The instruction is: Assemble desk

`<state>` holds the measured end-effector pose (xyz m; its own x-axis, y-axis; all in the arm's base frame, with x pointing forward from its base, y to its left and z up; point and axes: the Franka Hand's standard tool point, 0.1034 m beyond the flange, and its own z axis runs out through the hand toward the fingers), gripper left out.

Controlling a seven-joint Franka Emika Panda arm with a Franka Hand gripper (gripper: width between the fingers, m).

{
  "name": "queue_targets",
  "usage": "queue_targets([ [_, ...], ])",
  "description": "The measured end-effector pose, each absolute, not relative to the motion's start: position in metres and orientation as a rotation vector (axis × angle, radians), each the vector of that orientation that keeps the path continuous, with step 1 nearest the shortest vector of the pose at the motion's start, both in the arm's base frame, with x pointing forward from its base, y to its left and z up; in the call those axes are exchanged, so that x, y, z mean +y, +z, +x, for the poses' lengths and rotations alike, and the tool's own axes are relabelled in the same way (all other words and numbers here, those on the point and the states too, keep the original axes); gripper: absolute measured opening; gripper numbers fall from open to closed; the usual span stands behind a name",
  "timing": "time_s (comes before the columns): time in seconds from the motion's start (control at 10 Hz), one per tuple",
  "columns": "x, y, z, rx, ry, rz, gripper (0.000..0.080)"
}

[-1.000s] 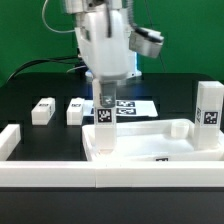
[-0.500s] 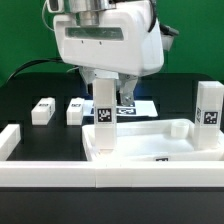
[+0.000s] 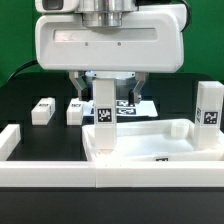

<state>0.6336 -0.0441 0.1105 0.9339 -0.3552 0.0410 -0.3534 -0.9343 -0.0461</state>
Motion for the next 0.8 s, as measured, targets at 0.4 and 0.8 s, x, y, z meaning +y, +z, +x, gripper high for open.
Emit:
queue_targets([
  [0.4,-0.0465,0.11,0.6333,0.725,-0.072,-3.013,0.0291],
  [0.8,-0.047,0.1097,0.6332,1.097,-0.062,-2.89,0.0291],
])
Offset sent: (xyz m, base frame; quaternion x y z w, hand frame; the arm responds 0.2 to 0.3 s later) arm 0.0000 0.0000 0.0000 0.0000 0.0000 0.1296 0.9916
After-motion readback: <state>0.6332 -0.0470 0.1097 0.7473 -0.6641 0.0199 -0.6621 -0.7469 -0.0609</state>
